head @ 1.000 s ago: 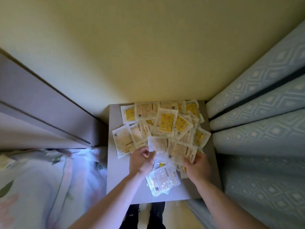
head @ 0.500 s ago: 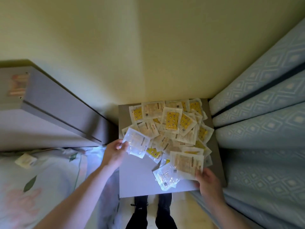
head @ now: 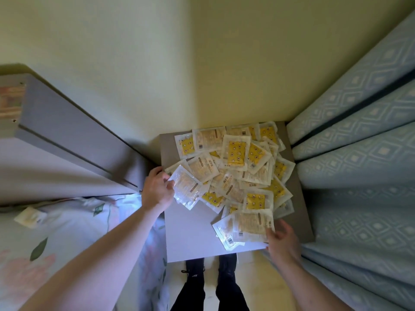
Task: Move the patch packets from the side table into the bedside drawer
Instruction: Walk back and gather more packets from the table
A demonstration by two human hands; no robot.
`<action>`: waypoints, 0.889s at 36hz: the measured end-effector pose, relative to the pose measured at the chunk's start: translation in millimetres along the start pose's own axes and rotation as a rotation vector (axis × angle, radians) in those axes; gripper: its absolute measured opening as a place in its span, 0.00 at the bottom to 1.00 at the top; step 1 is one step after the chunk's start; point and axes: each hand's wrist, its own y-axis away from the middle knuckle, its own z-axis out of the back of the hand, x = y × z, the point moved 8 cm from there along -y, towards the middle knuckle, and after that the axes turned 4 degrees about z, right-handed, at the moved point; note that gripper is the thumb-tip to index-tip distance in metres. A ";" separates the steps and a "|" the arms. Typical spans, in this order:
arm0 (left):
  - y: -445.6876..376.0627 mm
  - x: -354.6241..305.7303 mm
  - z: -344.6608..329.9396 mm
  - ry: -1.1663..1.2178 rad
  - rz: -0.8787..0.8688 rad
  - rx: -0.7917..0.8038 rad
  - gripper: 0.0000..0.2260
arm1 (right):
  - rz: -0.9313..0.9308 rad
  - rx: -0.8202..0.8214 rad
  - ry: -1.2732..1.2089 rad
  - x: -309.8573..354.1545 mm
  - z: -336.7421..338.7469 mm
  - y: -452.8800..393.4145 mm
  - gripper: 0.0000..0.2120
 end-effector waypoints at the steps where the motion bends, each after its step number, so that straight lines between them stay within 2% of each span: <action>1: -1.4 -1.0 -2.2 -0.011 -0.020 0.015 0.10 | -0.009 -0.017 -0.007 1.0 1.1 3.8 0.21; 5: -3.2 -0.4 -10.5 -0.016 -0.018 0.092 0.03 | -0.047 -0.018 -0.063 -4.9 0.8 18.1 0.17; 8: -1.0 -1.5 -13.8 0.020 0.007 0.102 0.05 | -0.091 0.094 -0.020 -17.8 -14.1 25.2 0.12; 10: 1.0 -1.4 -15.5 0.040 0.025 0.103 0.08 | -0.135 0.106 -0.016 -26.2 -20.7 25.8 0.12; 12: 3.7 -1.1 -15.3 0.041 0.052 0.110 0.10 | -0.177 0.110 -0.023 -30.1 -29.0 26.5 0.16; 16: 9.5 2.9 -9.4 0.015 0.092 0.071 0.10 | -0.280 0.078 -0.191 -33.7 -49.8 26.9 0.26; 20: 17.4 1.4 -6.1 -0.054 0.014 0.031 0.08 | -0.329 0.010 -0.206 -27.5 -64.9 24.0 0.33; 24: 16.9 -3.0 -8.4 -0.067 -0.053 0.035 0.05 | -0.313 -0.008 -0.125 -18.1 -72.6 20.0 0.24; 28: 10.7 -9.7 -9.4 -0.045 -0.101 0.031 0.03 | -0.314 -0.020 -0.099 -14.3 -72.2 18.0 0.22; 32: 6.2 -22.1 -12.3 -0.110 -0.133 0.093 0.03 | -0.327 -0.015 -0.095 -18.0 -65.5 19.6 0.21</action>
